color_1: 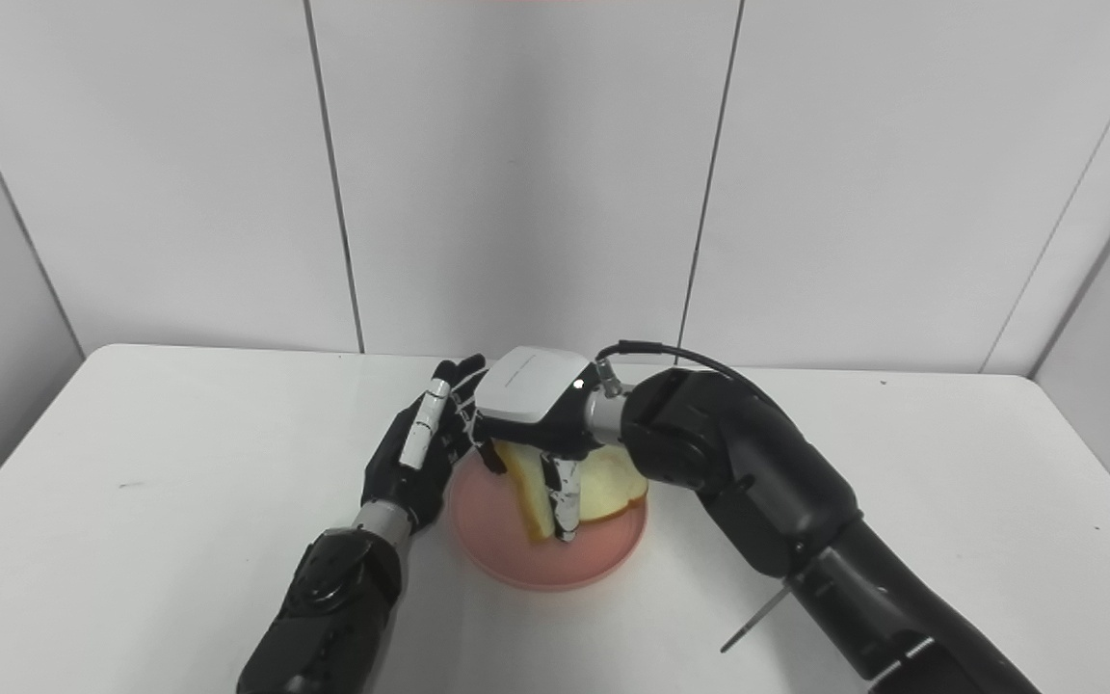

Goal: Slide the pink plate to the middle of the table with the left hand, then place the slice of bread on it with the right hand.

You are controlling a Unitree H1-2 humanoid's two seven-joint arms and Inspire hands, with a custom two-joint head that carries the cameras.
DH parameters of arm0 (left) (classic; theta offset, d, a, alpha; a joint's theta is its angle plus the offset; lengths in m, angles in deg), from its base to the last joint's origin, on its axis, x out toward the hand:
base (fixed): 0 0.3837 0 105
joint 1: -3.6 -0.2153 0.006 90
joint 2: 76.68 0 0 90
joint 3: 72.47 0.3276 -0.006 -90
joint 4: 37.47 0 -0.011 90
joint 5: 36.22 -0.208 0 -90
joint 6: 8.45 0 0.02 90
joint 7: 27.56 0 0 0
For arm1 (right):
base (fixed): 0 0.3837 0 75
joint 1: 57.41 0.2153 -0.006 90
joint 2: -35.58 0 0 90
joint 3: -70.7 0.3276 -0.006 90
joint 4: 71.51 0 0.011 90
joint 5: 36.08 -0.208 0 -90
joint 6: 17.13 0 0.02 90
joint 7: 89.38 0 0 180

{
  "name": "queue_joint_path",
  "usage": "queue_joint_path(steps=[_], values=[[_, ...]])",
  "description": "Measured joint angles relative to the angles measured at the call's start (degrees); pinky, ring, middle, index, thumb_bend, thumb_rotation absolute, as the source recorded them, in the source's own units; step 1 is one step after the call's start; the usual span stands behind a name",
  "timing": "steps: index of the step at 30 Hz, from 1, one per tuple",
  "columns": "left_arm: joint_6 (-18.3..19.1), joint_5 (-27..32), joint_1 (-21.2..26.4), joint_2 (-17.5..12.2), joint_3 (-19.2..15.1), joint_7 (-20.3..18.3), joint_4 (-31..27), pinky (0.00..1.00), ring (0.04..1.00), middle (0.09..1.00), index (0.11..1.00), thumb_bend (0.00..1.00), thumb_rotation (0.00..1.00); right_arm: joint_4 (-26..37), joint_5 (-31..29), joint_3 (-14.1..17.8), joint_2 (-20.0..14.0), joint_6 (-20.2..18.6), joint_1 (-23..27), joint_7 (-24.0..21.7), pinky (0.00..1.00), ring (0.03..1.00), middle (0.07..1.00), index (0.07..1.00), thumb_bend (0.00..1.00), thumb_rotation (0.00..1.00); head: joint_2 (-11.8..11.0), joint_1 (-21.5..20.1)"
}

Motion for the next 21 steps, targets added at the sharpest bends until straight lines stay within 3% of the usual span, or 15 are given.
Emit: queue_joint_path(steps=[2,3,5,10,12,13,18,21], values=[[0.08,0.00,-0.08,0.00,0.00,0.00,-0.16,0.76,0.838,0.848,0.806,0.82,0.73,-0.01,0.17,-0.02,0.04,0.03,-0.08,0.98,0.33,0.399,0.484,0.541,0.53,0.00,0.00,0.00],[0.08,0.00,-0.10,0.00,0.00,0.00,-0.17,0.76,0.841,0.851,0.807,0.82,0.72,-0.04,0.20,-0.02,0.04,0.11,-0.12,1.45,0.32,0.388,0.483,0.652,0.55,0.00,0.00,0.00],[0.08,0.01,-0.10,0.00,-0.03,0.00,-0.16,0.76,0.842,0.852,0.805,0.82,0.72,-0.45,0.21,-0.05,0.04,0.62,-0.13,1.94,0.32,0.379,0.482,0.740,0.56,0.00,0.00,0.09],[0.06,0.03,-0.10,0.01,-0.11,0.00,-0.12,0.77,0.844,0.852,0.803,0.82,0.71,-2.77,0.23,-0.50,-0.15,2.83,-0.20,4.05,0.35,0.417,0.484,0.758,0.56,0.00,0.09,0.09],[0.04,0.03,-0.10,0.02,-0.15,0.00,-0.08,0.77,0.848,0.855,0.806,0.82,0.71,-3.78,0.22,-0.57,-0.25,4.44,-0.21,5.19,0.43,0.515,0.491,0.749,0.56,0.00,0.18,0.09],[0.00,0.03,-0.10,0.02,-0.17,0.00,-0.05,0.77,0.851,0.859,0.814,0.82,0.71,-4.08,0.26,-0.63,-0.27,4.71,-0.23,5.64,0.50,0.585,0.642,0.744,0.70,0.11,0.18,0.17],[-0.13,0.03,-0.10,0.03,-0.20,0.00,0.02,0.77,0.859,0.866,0.827,0.82,0.71,-5.45,0.10,-0.61,-0.29,5.39,-0.25,6.52,0.51,0.590,0.674,0.716,0.75,0.22,0.35,0.09],[-0.04,0.03,-0.11,0.03,-0.19,0.00,-0.11,0.78,0.857,0.866,0.828,0.81,0.71,-5.77,-1.15,-0.38,-0.29,5.42,-0.32,6.42,0.51,0.592,0.677,0.743,0.78,0.28,0.53,0.00]])
